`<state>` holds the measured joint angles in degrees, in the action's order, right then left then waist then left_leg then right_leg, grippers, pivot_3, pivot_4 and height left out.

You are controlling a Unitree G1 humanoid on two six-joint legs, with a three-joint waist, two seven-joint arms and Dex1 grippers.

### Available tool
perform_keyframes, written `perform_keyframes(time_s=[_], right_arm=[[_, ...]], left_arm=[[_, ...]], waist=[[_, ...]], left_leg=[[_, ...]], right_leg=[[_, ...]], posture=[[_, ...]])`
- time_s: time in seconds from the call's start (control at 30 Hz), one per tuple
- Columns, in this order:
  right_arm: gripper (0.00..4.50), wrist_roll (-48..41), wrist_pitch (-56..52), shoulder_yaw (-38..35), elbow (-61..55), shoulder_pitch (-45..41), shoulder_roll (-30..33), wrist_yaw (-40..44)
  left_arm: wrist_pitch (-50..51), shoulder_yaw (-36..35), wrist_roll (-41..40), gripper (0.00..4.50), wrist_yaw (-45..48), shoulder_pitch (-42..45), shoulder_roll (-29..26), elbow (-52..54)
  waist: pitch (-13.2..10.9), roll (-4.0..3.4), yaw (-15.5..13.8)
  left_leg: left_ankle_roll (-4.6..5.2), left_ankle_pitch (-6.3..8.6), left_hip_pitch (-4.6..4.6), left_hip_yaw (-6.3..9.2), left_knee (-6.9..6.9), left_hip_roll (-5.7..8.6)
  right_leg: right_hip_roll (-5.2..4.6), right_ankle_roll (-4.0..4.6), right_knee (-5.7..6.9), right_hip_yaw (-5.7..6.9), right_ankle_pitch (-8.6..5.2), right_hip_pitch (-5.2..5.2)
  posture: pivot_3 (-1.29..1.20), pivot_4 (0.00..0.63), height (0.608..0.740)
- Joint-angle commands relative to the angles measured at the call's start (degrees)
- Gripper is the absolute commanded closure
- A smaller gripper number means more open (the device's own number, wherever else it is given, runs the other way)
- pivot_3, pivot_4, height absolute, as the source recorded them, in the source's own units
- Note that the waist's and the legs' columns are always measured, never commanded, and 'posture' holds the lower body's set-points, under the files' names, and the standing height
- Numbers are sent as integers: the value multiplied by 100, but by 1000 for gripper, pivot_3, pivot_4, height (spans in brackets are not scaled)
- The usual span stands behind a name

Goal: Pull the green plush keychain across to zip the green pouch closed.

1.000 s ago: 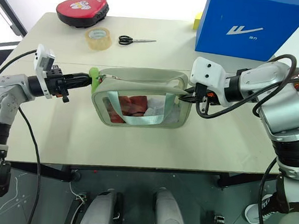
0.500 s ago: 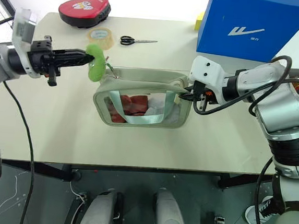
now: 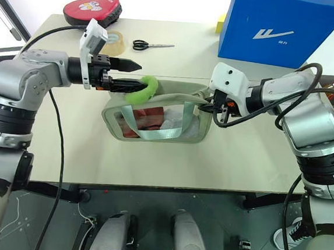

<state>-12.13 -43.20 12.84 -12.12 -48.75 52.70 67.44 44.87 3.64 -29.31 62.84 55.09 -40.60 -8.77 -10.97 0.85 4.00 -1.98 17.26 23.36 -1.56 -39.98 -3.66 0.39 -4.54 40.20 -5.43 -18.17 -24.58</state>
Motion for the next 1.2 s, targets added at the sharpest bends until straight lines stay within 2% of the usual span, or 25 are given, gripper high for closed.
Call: perform_keyframes(time_s=[0.03, 0.23, 0.4, 0.6, 0.7, 0.93, 1.03, 1.17, 1.2], right_arm=[[4500, -36, -30, -127, -102, -20, -18, -92], [4500, -19, -8, -82, -50, -49, -41, -121], [4500, 6, -14, -50, -17, -71, -65, -132], [4500, -13, -37, -38, -46, -91, -74, -106], [4500, -55, -84, -76, -49, -149, -88, -104], [4500, -113, -137, -188, -215, -73, 39, -93], [4500, -247, 69, -369, -305, 36, 108, 7], [2909, -985, 451, -1115, -369, 134, 376, 722], [2326, -1109, 556, -1237, -353, 132, 416, 842]], left_arm=[[-305, -309, 83, 19, 217, 192, -344, -48], [-499, -766, -62, 19, 530, 64, -848, -180], [-562, -1183, -689, 19, 1304, -1259, -1174, 1103], [-906, -927, -401, 19, 1232, -2043, -1249, 1598], [-1166, -626, -60, 854, 1133, -2028, -1183, 1468], [-1243, -440, 67, 4423, 1008, -1838, -927, 1353], [-1301, -423, 116, 4471, 1024, -1830, -898, 1353], [-1387, -364, 278, 4500, 922, -1758, -842, 1280], [-1401, -361, 284, 4500, 929, -1749, -834, 1276]], waist=[[0, 0, -2], [0, 0, -12], [0, -1, 5], [0, 0, -19], [0, 0, -22], [0, 0, -20], [0, 0, -25], [0, 0, -76], [0, 0, -96]], left_leg=[[0, 0, -1, 0, 0, 0], [0, 0, 1, -1, -1, 0], [0, 0, -1, -6, 4, -4], [-4, -2, 0, -2, -2, -3], [-3, -2, -1, -5, -3, 0], [-3, -2, 0, -3, -1, 0], [-3, -2, 1, -3, -1, 0], [-3, -2, 2, -3, -1, 1], [-3, -1, 2, -3, -1, 1]], right_leg=[[0, 0, 0, 1, 0, 0], [-1, 0, 0, 2, 0, 0], [-4, 0, -1, -3, 0, -1], [-3, 1, 2, 2, 0, 3], [-1, 1, 2, 2, 0, 4], [0, 1, 0, 2, 0, 2], [-1, 1, 0, 1, 0, 2], [-1, 0, -2, 1, 0, 2], [-1, 0, -2, 1, 0, 2]], posture=[[0, 150, 737], [0, 150, 737], [0, 150, 737], [0, 150, 737], [0, 150, 737], [0, 150, 737], [0, 150, 737], [0, 150, 737], [0, 150, 737]])
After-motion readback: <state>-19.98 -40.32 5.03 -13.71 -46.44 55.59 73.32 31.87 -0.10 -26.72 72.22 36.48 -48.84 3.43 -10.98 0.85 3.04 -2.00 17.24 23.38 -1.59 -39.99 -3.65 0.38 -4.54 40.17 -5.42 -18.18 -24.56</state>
